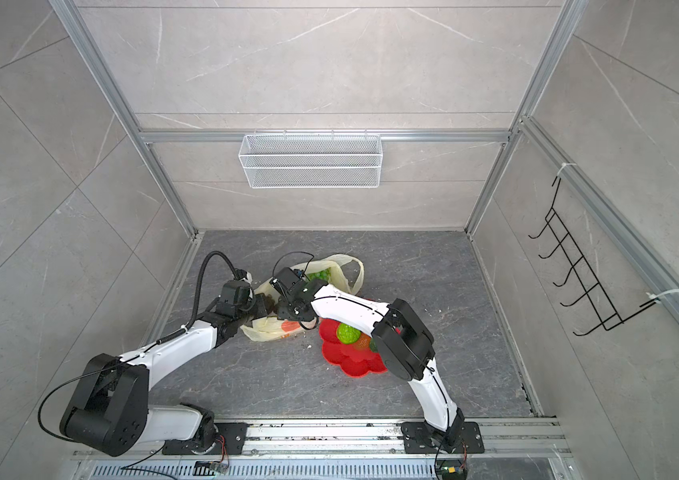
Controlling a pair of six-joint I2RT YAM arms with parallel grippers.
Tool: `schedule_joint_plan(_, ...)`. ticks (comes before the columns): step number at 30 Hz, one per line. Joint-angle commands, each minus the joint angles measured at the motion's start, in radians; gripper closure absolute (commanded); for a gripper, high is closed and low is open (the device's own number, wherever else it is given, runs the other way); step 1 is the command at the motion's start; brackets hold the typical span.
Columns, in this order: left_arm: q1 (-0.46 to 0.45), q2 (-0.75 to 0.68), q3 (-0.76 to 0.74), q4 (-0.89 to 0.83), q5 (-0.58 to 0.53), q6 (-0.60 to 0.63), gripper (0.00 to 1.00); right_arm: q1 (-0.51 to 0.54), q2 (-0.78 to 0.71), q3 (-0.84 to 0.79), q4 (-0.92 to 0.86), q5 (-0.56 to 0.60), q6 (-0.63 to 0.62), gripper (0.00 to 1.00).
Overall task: Take the fake fruits out of the plastic bag
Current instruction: 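Move the right gripper into the bag and grasp the dark brown fruit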
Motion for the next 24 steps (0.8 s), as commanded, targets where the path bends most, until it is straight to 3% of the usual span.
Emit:
schedule_joint_plan(1, 0.001, -0.015, -0.013, -0.019, -0.028, -0.026, 0.94, 0.023, 0.004, -0.027, -0.02, -0.003, -0.004, 0.42)
schedule_joint_plan(13, 0.058, -0.001, -0.055, -0.012, 0.007, -0.065, 0.92, 0.024, 0.034, -0.037, -0.007, 0.003, -0.001, 0.41)
schedule_joint_plan(24, 0.067, 0.033, -0.047, 0.015, 0.066, -0.045, 0.92, -0.037, 0.029, -0.012, 0.047, -0.06, 0.018, 0.33)
